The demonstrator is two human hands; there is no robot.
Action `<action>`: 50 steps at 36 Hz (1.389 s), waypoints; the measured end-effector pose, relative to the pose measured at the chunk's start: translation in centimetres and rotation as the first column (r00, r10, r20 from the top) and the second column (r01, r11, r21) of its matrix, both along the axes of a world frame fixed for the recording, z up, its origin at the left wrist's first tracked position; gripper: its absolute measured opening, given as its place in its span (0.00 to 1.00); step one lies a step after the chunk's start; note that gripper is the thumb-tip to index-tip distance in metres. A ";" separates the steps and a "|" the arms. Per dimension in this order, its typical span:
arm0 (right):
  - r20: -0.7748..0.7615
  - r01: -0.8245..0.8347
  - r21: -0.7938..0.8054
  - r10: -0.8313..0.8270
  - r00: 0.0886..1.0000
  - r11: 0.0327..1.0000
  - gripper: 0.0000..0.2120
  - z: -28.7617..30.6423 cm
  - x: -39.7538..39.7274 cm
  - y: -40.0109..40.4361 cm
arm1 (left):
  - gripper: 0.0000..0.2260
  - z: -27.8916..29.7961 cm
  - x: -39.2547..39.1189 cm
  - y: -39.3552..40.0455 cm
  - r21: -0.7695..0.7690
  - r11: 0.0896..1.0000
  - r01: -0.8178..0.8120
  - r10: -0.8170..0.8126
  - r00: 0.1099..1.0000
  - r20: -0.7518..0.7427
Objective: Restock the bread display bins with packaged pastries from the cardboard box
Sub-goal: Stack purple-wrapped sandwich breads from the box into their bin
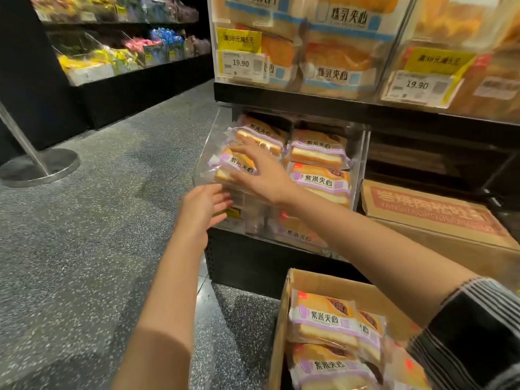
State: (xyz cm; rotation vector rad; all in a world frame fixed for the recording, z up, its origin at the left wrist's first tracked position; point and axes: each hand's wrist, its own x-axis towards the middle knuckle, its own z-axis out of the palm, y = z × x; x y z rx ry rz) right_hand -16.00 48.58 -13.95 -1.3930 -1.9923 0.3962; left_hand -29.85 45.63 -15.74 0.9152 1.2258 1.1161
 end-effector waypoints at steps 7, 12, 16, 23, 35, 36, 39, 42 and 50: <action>0.057 0.027 0.142 -0.036 0.998 0.989 0.12 0.3 3.4 -6.7 | 0.06 -1.1 2.3 -1.6 0.082 0.940 0.330 -0.226 0.788 -0.573; 0.136 0.035 -0.017 -0.033 0.990 0.999 0.11 -0.3 7.4 -11.8 | 0.02 -2.1 5.1 -3.7 0.013 0.761 0.649 -0.409 0.495 -0.767; 0.190 0.134 -0.144 -0.105 0.976 0.980 0.11 -2.2 10.7 -16.0 | 0.06 -2.6 7.5 -5.5 -0.063 0.595 0.801 -0.495 0.305 -0.814; 0.191 0.331 -0.473 -0.272 0.943 0.817 0.14 -8.3 14.4 -21.4 | 0.09 -4.2 10.2 -7.2 -0.232 0.460 0.857 -0.543 0.065 -0.837; -0.058 0.358 -0.743 -0.588 0.807 0.565 0.23 -16.3 13.3 -22.2 | 0.13 -6.1 10.8 -8.4 -0.386 0.396 0.833 -0.537 -0.131 -0.833; -0.121 0.344 -0.793 -0.682 0.721 0.504 0.22 -16.6 13.1 -21.7 | 0.13 -6.3 10.8 -8.4 -0.389 0.394 0.833 -0.543 -0.131 -0.830; -0.175 0.261 -0.874 -0.766 0.619 0.410 0.19 -16.9 12.6 -20.9 | 0.13 -6.5 10.7 -8.3 -0.400 0.384 0.832 -0.553 -0.139 -0.822; -0.200 0.192 -0.896 -0.751 0.629 0.400 0.16 -16.4 11.8 -20.9 | 0.14 -6.7 10.5 -8.4 -0.397 0.385 0.833 -0.542 -0.144 -0.828; -0.445 0.011 -0.861 -0.764 0.467 0.509 0.14 -13.0 13.4 -20.7 | 0.22 -6.7 9.4 -7.7 -0.291 0.608 0.738 -0.461 0.031 -0.887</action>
